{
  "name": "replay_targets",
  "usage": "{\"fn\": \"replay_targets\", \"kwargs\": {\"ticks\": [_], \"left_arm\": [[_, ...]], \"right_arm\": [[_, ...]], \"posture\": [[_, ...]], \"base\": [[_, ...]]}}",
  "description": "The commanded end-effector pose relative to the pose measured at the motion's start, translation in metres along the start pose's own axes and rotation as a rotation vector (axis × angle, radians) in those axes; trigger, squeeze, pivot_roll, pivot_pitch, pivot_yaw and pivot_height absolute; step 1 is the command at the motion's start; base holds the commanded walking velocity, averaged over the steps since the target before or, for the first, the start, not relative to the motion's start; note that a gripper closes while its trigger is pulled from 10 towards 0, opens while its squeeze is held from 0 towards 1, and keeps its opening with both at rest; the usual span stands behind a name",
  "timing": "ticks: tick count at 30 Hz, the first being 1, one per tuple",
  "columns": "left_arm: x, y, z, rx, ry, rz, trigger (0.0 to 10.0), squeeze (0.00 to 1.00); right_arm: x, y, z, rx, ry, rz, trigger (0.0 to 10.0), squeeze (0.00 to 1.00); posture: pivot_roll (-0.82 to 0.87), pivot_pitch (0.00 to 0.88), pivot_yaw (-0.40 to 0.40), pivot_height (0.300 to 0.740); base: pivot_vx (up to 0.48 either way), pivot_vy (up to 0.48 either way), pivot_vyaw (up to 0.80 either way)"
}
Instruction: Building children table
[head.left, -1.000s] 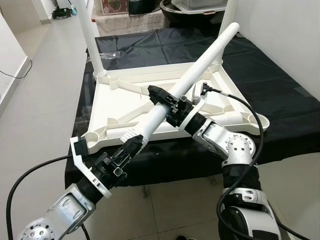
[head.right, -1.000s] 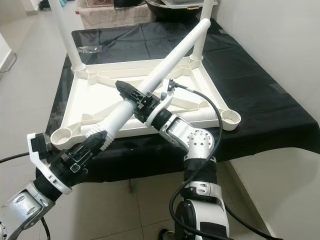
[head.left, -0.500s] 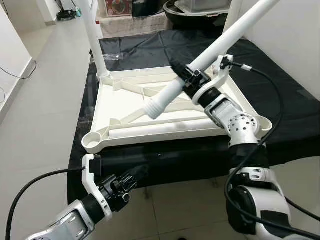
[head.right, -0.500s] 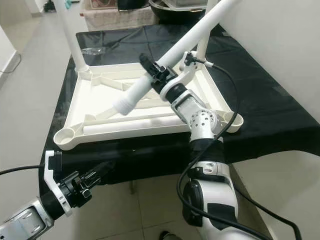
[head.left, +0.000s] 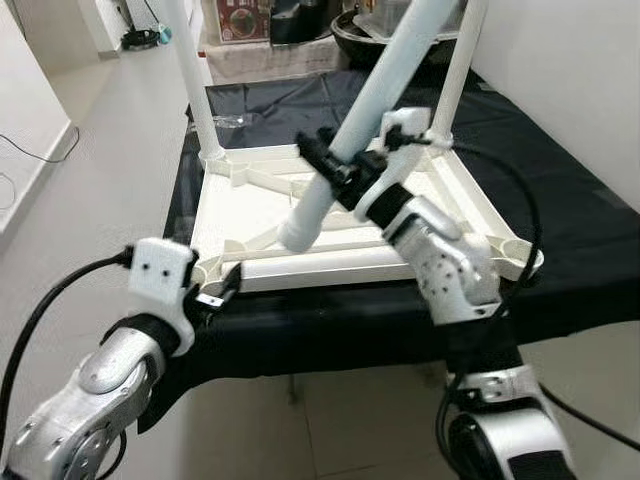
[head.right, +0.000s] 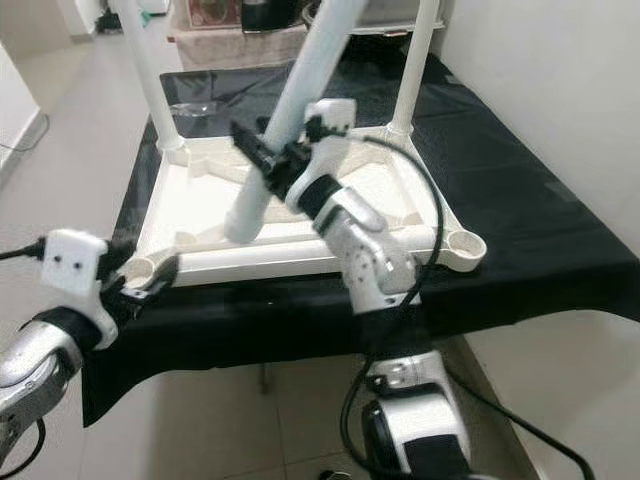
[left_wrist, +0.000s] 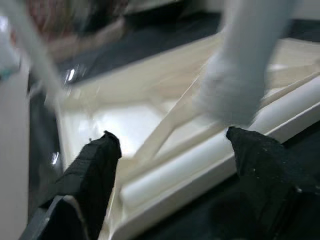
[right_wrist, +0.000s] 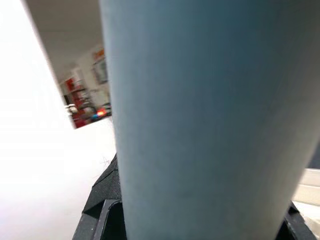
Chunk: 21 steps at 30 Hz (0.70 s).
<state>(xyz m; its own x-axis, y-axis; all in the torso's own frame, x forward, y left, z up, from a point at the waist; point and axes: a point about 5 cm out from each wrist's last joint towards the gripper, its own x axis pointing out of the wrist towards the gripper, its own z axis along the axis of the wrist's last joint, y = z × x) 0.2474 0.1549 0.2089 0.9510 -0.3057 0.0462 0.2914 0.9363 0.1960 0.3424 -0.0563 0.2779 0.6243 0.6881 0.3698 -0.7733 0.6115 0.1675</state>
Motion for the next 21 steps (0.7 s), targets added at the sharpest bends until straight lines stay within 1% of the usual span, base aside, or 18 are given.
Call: {"fn": "replay_targets", "kwargs": {"ticks": [1, 2, 3, 5, 8, 9, 11, 12, 13, 16, 17, 18, 19, 21], "left_arm": [[0.003, -0.007, -0.004, 0.051, -0.009, -0.038, 10.0, 0.0], [0.003, -0.007, -0.004, 0.051, -0.009, -0.038, 10.0, 0.0], [0.006, -0.012, -0.006, 0.059, -0.015, -0.064, 10.0, 0.0], [0.006, -0.012, -0.006, 0.059, -0.015, -0.064, 10.0, 0.0], [0.014, -0.023, -0.016, 0.099, -0.011, -0.106, 10.0, 0.0], [0.014, -0.023, -0.016, 0.099, -0.011, -0.106, 10.0, 0.0], [0.02, -0.023, -0.02, 0.145, -0.009, -0.098, 10.0, 0.0], [0.02, -0.023, -0.02, 0.145, -0.009, -0.098, 10.0, 0.0], [0.022, -0.022, -0.021, 0.166, -0.011, -0.093, 10.0, 0.0], [0.024, -0.022, -0.02, 0.177, -0.02, -0.089, 10.0, 0.0], [0.027, -0.021, -0.019, 0.194, -0.038, -0.087, 10.0, 0.23], [0.028, -0.022, -0.019, 0.199, -0.045, -0.088, 10.0, 0.23], [0.028, -0.022, -0.018, 0.19, -0.051, -0.09, 10.0, 1.0], [0.029, -0.023, -0.018, 0.181, -0.055, -0.092, 10.0, 1.0]], "right_arm": [[0.002, 0.009, 0.001, -0.015, -0.024, 0.043, 10.0, 0.0], [0.002, 0.009, 0.001, -0.015, -0.024, 0.043, 10.0, 0.0], [0.002, 0.012, -0.001, -0.017, -0.024, 0.055, 10.0, 0.0], [0.002, 0.012, -0.001, -0.017, -0.024, 0.055, 10.0, 0.0], [0.003, 0.021, -0.004, -0.031, -0.032, 0.087, 10.0, 0.0], [0.003, 0.021, -0.004, -0.031, -0.032, 0.087, 10.0, 0.0], [0.003, 0.027, -0.004, -0.049, -0.037, 0.117, 10.0, 0.0], [0.003, 0.027, -0.004, -0.049, -0.037, 0.117, 10.0, 0.0], [0.002, 0.029, -0.004, -0.052, -0.038, 0.126, 10.0, 0.0], [0.002, 0.031, -0.004, -0.057, -0.037, 0.137, 10.0, 0.0], [0.001, 0.035, -0.005, -0.058, -0.036, 0.151, 10.0, 0.0], [0.0, 0.036, -0.006, -0.059, -0.035, 0.156, 10.0, 0.0], [0.0, 0.036, -0.007, -0.061, -0.034, 0.158, 10.0, 0.0], [-0.001, 0.036, -0.008, -0.062, -0.032, 0.159, 10.0, 0.0]], "posture": [[-0.02, 0.068, 0.001, 0.74], [-0.02, 0.068, 0.001, 0.74], [-0.02, 0.071, 0.0, 0.74], [-0.02, 0.071, 0.0, 0.74], [-0.02, 0.071, 0.0, 0.74], [-0.02, 0.071, 0.0, 0.74], [-0.03, 0.073, -0.002, 0.74], [-0.03, 0.073, -0.002, 0.74], [-0.03, 0.073, -0.002, 0.74], [-0.03, 0.076, -0.001, 0.74], [-0.03, 0.076, -0.001, 0.74], [-0.03, 0.076, -0.001, 0.74], [-0.03, 0.076, -0.001, 0.74], [-0.03, 0.076, -0.001, 0.74]], "base": [[0.0, 0.0, 0.0], [0.0, 0.0, 0.0], [0.0, 0.0, 0.0], [0.0, 0.0, 0.0], [0.0, 0.0, 0.0], [0.0, 0.0, 0.0], [0.0, 0.0, 0.0], [0.0, 0.0, 0.0], [0.0, 0.0, 0.0], [0.0, 0.0, 0.0], [0.0, 0.0, 0.0], [0.0, 0.0, 0.0], [0.0, 0.0, 0.0], [0.0, 0.0, 0.0]]}}
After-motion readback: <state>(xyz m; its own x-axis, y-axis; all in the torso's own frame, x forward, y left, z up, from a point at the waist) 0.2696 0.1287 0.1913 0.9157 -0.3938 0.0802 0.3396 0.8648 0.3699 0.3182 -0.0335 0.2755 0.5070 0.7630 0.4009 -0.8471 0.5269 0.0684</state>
